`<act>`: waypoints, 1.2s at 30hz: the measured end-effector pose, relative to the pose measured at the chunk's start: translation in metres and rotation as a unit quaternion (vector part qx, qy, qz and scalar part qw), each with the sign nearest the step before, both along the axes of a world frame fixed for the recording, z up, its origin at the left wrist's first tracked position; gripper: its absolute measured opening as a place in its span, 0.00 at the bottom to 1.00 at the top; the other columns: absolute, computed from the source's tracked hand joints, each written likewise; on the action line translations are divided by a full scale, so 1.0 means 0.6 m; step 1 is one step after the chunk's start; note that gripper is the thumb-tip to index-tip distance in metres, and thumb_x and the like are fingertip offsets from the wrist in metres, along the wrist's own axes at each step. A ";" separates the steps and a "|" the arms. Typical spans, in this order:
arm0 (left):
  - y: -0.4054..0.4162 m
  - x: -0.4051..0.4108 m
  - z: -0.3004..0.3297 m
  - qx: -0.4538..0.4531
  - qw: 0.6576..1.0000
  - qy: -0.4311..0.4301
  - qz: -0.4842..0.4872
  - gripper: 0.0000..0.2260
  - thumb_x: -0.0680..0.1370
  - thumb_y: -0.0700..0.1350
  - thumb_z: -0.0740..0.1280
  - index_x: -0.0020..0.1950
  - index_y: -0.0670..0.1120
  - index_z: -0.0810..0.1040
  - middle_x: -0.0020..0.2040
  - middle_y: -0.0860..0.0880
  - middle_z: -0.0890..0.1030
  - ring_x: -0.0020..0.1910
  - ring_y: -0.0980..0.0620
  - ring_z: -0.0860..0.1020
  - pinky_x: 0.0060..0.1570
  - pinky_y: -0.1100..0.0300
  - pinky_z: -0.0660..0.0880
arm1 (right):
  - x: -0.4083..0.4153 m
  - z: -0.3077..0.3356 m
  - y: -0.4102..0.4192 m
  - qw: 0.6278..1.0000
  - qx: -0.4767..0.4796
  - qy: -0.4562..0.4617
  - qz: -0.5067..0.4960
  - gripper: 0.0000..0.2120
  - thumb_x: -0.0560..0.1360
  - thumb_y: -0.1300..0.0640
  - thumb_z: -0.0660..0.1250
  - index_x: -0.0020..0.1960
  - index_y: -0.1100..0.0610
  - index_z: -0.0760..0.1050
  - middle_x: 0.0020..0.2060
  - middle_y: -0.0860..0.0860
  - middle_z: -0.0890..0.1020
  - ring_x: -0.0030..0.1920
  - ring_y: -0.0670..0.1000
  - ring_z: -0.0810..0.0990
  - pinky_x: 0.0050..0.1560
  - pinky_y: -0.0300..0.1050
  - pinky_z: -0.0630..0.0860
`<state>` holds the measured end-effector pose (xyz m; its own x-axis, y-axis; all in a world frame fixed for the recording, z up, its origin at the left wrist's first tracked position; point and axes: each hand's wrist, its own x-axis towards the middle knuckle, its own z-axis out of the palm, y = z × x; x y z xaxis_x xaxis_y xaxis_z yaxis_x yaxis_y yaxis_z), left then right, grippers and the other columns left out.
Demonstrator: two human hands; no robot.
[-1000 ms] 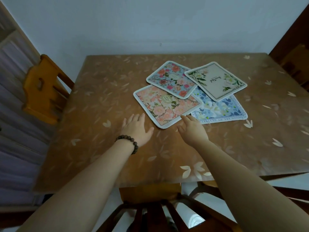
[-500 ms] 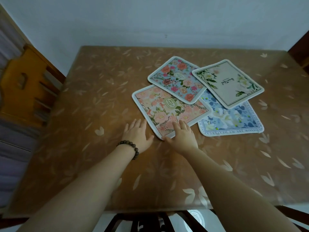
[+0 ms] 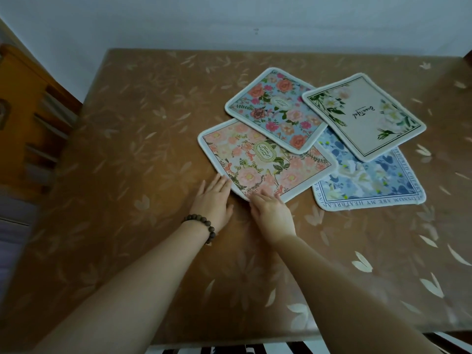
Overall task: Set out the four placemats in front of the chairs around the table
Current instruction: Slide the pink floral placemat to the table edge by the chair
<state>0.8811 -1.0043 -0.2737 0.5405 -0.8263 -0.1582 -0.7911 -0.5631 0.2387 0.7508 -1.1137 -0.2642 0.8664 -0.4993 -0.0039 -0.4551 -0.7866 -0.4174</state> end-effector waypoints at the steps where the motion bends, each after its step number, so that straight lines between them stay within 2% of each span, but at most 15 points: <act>1: 0.002 -0.001 0.001 -0.013 1.000 -0.006 -0.001 0.28 0.79 0.50 0.60 0.76 0.47 0.55 0.77 0.51 0.55 0.76 0.54 0.48 0.73 0.50 0.44 | -0.008 0.000 0.001 1.000 0.017 -0.010 -0.004 0.12 0.80 0.57 0.58 0.58 0.57 0.77 0.57 0.54 0.81 0.66 0.55 0.71 0.68 0.56 0.64; 8: 0.058 -0.035 0.011 -0.032 0.999 -0.022 -0.020 0.17 0.79 0.45 0.61 0.68 0.49 0.72 0.72 0.51 0.68 0.74 0.53 0.58 0.74 0.51 0.48 | -0.104 0.001 0.052 0.996 0.073 -0.013 0.051 0.13 0.80 0.57 0.59 0.62 0.56 0.76 0.61 0.52 0.80 0.69 0.55 0.69 0.71 0.56 0.60; 13: 0.129 -0.088 0.026 -0.008 0.997 -0.055 -0.047 0.13 0.80 0.47 0.58 0.62 0.51 0.77 0.65 0.52 0.75 0.68 0.55 0.66 0.72 0.52 0.51 | -0.163 0.015 0.094 0.992 0.105 0.026 0.063 0.15 0.81 0.55 0.58 0.65 0.54 0.74 0.65 0.53 0.76 0.71 0.54 0.66 0.71 0.51 0.58; 16: 0.162 -0.128 0.039 0.024 0.996 -0.073 -0.048 0.14 0.81 0.48 0.56 0.58 0.50 0.80 0.61 0.52 0.78 0.65 0.54 0.70 0.70 0.52 0.57 | -0.196 0.021 0.122 0.988 0.124 0.054 0.072 0.15 0.81 0.55 0.56 0.66 0.53 0.73 0.66 0.51 0.74 0.72 0.51 0.63 0.73 0.48 0.55; 19: 0.194 -0.169 0.054 0.065 0.994 -0.078 -0.034 0.15 0.81 0.48 0.55 0.53 0.48 0.80 0.54 0.49 0.80 0.54 0.51 0.76 0.56 0.55 0.71 | -0.223 0.026 0.146 0.987 0.117 0.074 0.087 0.16 0.81 0.55 0.55 0.67 0.53 0.72 0.68 0.52 0.72 0.72 0.50 0.63 0.72 0.45 0.54; 21: 0.215 -0.195 0.063 0.087 0.993 -0.077 -0.014 0.15 0.81 0.47 0.54 0.49 0.46 0.80 0.48 0.48 0.80 0.46 0.49 0.77 0.45 0.54 0.76 | -0.237 0.032 0.158 0.984 0.115 0.085 0.103 0.16 0.82 0.55 0.54 0.67 0.52 0.71 0.69 0.53 0.71 0.72 0.51 0.63 0.71 0.45 0.54; 24: 0.238 -0.234 0.070 0.120 0.989 -0.080 0.009 0.16 0.81 0.48 0.55 0.44 0.46 0.80 0.41 0.48 0.81 0.37 0.49 0.78 0.32 0.57 0.72 | -0.263 0.038 0.171 0.980 0.121 0.114 0.112 0.17 0.82 0.53 0.53 0.68 0.49 0.70 0.72 0.53 0.67 0.72 0.54 0.63 0.72 0.49 0.58; 26: 0.251 -0.262 0.070 0.134 0.988 -0.074 0.018 0.16 0.81 0.49 0.55 0.45 0.47 0.80 0.40 0.49 0.80 0.35 0.50 0.77 0.29 0.58 0.70 | -0.284 0.040 0.177 0.977 0.119 0.135 0.117 0.17 0.82 0.52 0.53 0.69 0.48 0.68 0.73 0.53 0.65 0.72 0.56 0.63 0.71 0.53 0.60; 28: 0.264 -0.289 0.067 0.122 0.990 -0.059 0.030 0.14 0.81 0.49 0.56 0.48 0.47 0.80 0.42 0.49 0.80 0.37 0.49 0.78 0.32 0.57 0.74 | -0.304 0.041 0.182 0.975 0.116 0.138 0.128 0.17 0.81 0.52 0.54 0.69 0.49 0.69 0.72 0.53 0.67 0.72 0.55 0.64 0.71 0.53 0.61; 29: 0.269 -0.297 0.063 0.108 0.992 -0.049 0.038 0.13 0.81 0.49 0.56 0.50 0.47 0.79 0.45 0.48 0.80 0.41 0.49 0.78 0.37 0.55 0.76 | -0.310 0.041 0.182 0.974 0.119 0.135 0.136 0.17 0.81 0.52 0.55 0.69 0.49 0.69 0.71 0.53 0.68 0.72 0.54 0.63 0.71 0.52 0.61; 31: 0.281 -0.315 0.057 0.086 0.994 -0.020 0.065 0.14 0.80 0.51 0.59 0.59 0.46 0.76 0.59 0.46 0.77 0.57 0.47 0.75 0.55 0.51 0.75 | -0.324 0.043 0.184 0.972 0.114 0.131 0.159 0.18 0.79 0.51 0.59 0.69 0.49 0.68 0.70 0.51 0.69 0.73 0.51 0.61 0.71 0.50 0.60; 33: 0.291 -0.326 0.053 0.096 0.988 0.008 0.119 0.27 0.77 0.57 0.62 0.71 0.45 0.65 0.73 0.41 0.63 0.72 0.42 0.60 0.70 0.48 0.62 | -0.330 0.046 0.178 0.974 0.095 0.123 0.166 0.22 0.78 0.47 0.61 0.70 0.48 0.66 0.72 0.49 0.67 0.73 0.50 0.59 0.72 0.51 0.59; 34: 0.296 -0.330 0.053 0.109 0.982 0.025 0.152 0.35 0.75 0.62 0.62 0.75 0.43 0.57 0.75 0.38 0.56 0.75 0.40 0.53 0.71 0.47 0.55 | -0.329 0.048 0.173 0.977 0.086 0.115 0.159 0.24 0.77 0.44 0.61 0.71 0.48 0.64 0.73 0.50 0.64 0.74 0.52 0.58 0.72 0.52 0.58; 36: 0.304 -0.333 0.049 0.133 0.967 0.055 0.208 0.46 0.72 0.69 0.60 0.77 0.42 0.45 0.76 0.35 0.47 0.75 0.37 0.46 0.72 0.45 0.50 | -0.318 0.053 0.156 0.982 0.067 0.107 0.142 0.29 0.76 0.41 0.61 0.73 0.49 0.61 0.75 0.53 0.59 0.75 0.55 0.55 0.73 0.53 0.55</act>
<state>0.6813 -0.8216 -0.2446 0.7853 -0.4625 -0.4115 -0.4606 -0.8807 0.1108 0.5600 -1.0202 -0.2325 0.9427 -0.2209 -0.2502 -0.3146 -0.8383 -0.4452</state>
